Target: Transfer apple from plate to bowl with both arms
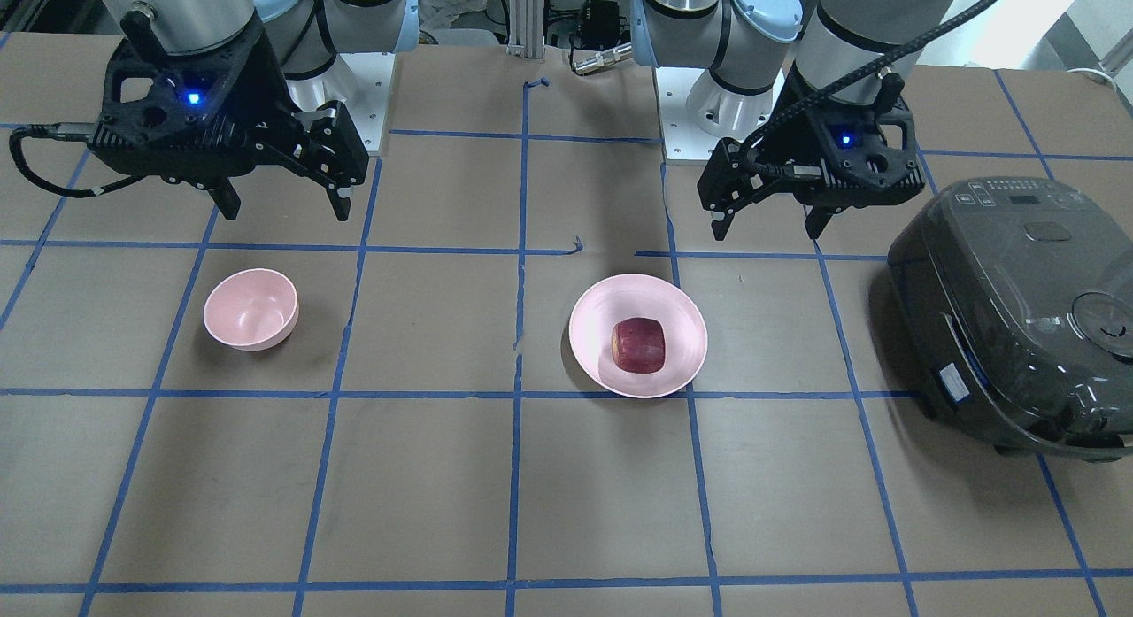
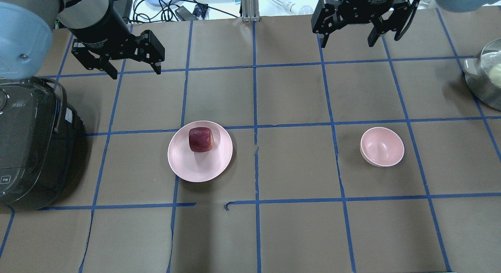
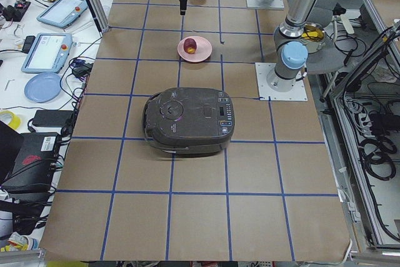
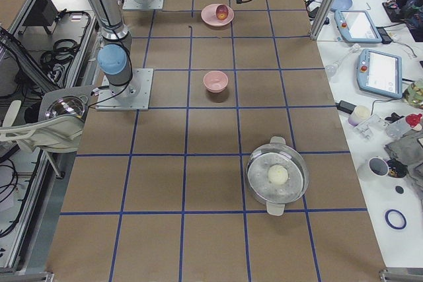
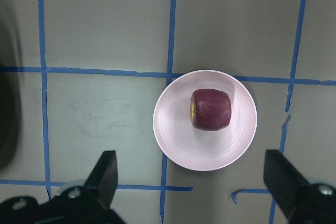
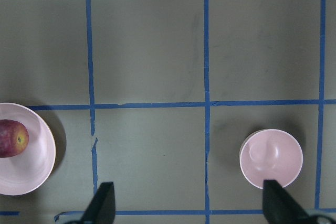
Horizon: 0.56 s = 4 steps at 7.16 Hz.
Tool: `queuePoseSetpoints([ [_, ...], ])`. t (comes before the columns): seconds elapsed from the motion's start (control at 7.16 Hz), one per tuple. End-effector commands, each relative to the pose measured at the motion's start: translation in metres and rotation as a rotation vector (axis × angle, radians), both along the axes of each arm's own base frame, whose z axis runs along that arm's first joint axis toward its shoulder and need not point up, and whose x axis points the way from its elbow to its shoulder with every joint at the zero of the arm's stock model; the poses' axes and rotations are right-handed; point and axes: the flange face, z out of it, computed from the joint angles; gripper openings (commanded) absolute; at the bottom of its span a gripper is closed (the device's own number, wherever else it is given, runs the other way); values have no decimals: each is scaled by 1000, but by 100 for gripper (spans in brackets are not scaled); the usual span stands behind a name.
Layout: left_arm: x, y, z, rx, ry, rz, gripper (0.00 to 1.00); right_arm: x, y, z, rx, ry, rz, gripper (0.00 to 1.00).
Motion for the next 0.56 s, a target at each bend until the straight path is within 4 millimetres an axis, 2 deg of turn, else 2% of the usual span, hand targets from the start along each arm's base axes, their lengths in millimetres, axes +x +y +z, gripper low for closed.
queuePoseSetpoints([
  [0.0, 3, 4, 4, -16, -9, -6, 97, -1, 0, 0, -4, 8, -3, 100],
  [0.14, 3, 0, 16, -57, 3, -4, 99, -1, -1, 0, -6, 8, -2, 100],
  [0.42, -5, 4, 5, -31, 4, -15, 100, -1, 0, 0, -4, 10, -3, 100],
])
